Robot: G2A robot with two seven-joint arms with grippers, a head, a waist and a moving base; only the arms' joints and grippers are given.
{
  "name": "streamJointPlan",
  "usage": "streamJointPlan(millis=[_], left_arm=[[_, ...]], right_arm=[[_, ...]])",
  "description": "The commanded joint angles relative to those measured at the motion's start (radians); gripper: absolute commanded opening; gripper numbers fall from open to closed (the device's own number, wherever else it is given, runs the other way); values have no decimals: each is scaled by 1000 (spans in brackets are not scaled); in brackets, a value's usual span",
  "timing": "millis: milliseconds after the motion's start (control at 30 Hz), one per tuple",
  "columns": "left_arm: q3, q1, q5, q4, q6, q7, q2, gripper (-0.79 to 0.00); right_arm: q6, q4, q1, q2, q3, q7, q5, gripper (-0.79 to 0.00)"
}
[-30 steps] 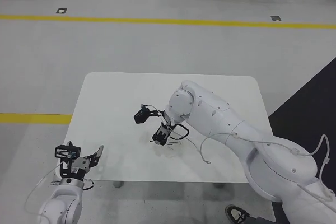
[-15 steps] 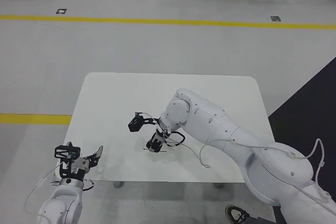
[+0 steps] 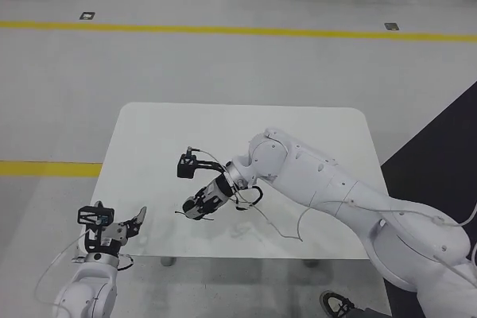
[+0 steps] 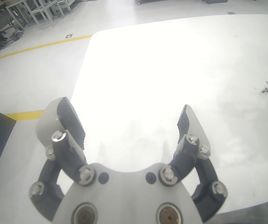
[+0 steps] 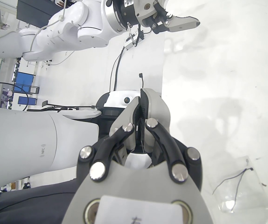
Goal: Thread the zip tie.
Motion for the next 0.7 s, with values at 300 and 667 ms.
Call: streamJointPlan(millis=[300,667], left_arm=[[0,0,0,0,0,0,0,0],[0,0,0,0,0,0,0,0]], right_arm=[[-1,-1,0,0,0,-1,0,-785],[-130,-337,-75,118,18,-130,343,-785]])
